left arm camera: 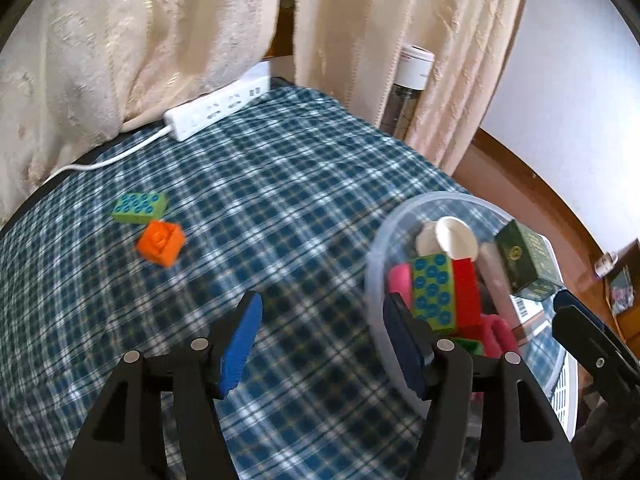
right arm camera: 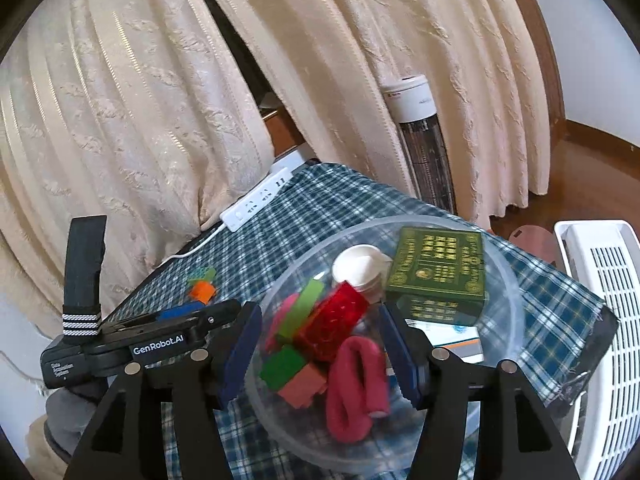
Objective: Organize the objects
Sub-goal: 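Move both tools back to the orange and small green-blue bricks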
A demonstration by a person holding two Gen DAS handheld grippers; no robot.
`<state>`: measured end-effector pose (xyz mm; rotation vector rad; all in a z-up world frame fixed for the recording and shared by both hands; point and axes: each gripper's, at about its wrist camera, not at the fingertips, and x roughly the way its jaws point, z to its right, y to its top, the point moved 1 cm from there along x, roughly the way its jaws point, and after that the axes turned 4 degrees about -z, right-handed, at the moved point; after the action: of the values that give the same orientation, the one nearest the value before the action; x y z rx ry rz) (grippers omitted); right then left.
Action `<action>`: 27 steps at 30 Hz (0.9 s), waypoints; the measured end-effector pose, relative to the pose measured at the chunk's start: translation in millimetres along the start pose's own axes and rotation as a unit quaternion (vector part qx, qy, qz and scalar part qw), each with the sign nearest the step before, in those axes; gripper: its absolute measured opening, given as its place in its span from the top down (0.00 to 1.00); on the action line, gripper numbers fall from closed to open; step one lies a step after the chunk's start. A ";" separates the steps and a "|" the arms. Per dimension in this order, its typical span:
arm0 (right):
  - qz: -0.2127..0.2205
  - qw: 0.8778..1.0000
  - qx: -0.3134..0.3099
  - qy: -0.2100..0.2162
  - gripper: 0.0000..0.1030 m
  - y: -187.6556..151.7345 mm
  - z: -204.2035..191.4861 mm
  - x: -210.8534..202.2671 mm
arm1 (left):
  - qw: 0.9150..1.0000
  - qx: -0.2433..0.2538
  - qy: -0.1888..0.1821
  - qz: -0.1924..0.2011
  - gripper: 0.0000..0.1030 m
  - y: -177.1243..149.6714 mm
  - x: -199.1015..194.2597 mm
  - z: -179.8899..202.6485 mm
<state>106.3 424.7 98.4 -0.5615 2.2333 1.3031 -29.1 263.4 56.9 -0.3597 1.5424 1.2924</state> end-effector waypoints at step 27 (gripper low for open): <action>-0.096 0.989 -0.103 0.038 0.38 -16.4 -128.4 93.6 | 0.989 -0.112 0.094 0.035 0.34 -28.6 -39.5 -151.0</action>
<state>14.9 294.3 85.7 -0.8935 2.0565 1.4411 -68.2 109.6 55.4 -0.5882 1.5805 1.5286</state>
